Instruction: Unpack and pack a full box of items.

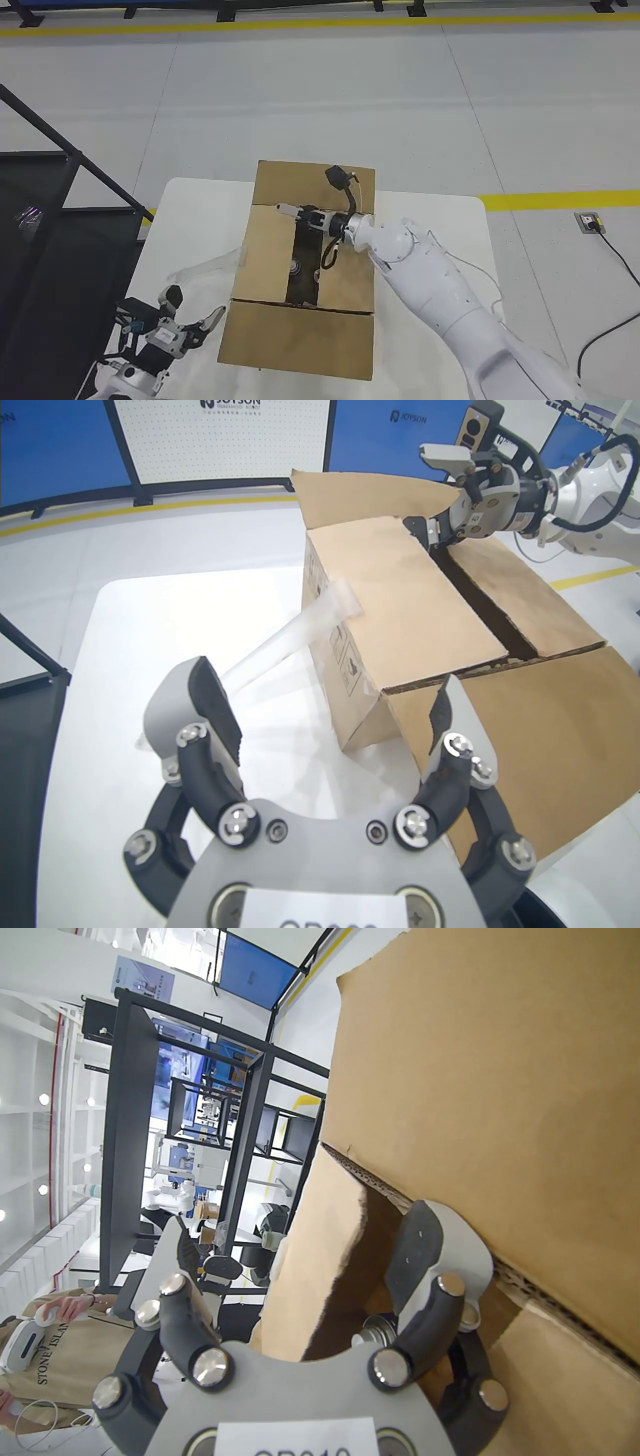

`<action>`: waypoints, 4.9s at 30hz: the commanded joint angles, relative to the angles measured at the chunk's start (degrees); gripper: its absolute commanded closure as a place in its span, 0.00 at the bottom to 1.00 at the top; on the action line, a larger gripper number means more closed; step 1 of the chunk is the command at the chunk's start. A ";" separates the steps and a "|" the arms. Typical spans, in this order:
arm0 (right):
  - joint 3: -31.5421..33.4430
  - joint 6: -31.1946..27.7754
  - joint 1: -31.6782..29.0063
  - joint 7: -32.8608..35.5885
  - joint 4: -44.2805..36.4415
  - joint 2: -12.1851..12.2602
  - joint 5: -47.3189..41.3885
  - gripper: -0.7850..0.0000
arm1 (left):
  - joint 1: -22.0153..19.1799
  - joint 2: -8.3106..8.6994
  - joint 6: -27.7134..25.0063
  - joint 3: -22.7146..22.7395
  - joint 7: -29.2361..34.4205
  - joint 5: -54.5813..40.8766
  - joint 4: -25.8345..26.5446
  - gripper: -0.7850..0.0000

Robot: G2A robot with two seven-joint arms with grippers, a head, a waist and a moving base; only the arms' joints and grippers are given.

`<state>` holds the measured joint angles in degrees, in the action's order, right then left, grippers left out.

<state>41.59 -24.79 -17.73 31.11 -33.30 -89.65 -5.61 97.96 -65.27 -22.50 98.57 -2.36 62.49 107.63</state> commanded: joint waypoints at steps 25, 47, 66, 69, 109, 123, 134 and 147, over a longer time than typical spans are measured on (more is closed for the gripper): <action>3.36 -1.79 -1.22 17.53 -5.18 -3.25 -17.50 0.00 | -5.18 -0.48 1.98 -6.69 3.55 2.92 0.88 0.00; 8.16 -9.45 -1.30 28.75 -8.91 -2.46 -17.73 0.00 | -5.80 -1.25 15.78 -2.97 3.33 -2.38 -0.93 0.00; 24.91 -2.03 -26.17 29.77 -50.69 6.40 -3.05 0.00 | -9.68 -1.42 19.68 -5.20 9.21 6.10 -8.06 0.00; 24.91 -2.03 -26.17 29.77 -50.69 6.40 -3.05 0.00 | -9.28 -1.46 19.49 -5.00 8.10 6.12 -7.91 0.00; 49.67 -13.64 -55.45 34.74 -77.42 15.43 -6.00 0.00 | -31.57 -3.23 9.20 -26.79 36.15 -21.03 -3.74 0.00; 51.72 -14.64 -57.27 33.75 -74.53 20.35 -13.41 0.00 | -44.70 -5.08 5.68 -33.57 46.64 -40.80 -23.62 0.00; 50.67 -15.50 -56.29 32.88 -72.25 23.26 -15.37 0.00 | -49.75 -6.43 1.14 -38.01 48.31 -49.10 -30.97 0.00; 50.40 -18.33 -55.68 30.05 -72.11 25.70 -15.83 0.00 | -48.72 -5.94 0.29 -37.61 47.89 -48.32 -19.14 0.00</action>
<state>91.64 -42.78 -73.17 61.50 -105.45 -64.13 -21.52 49.20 -71.16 -22.72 61.40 46.16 12.86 87.21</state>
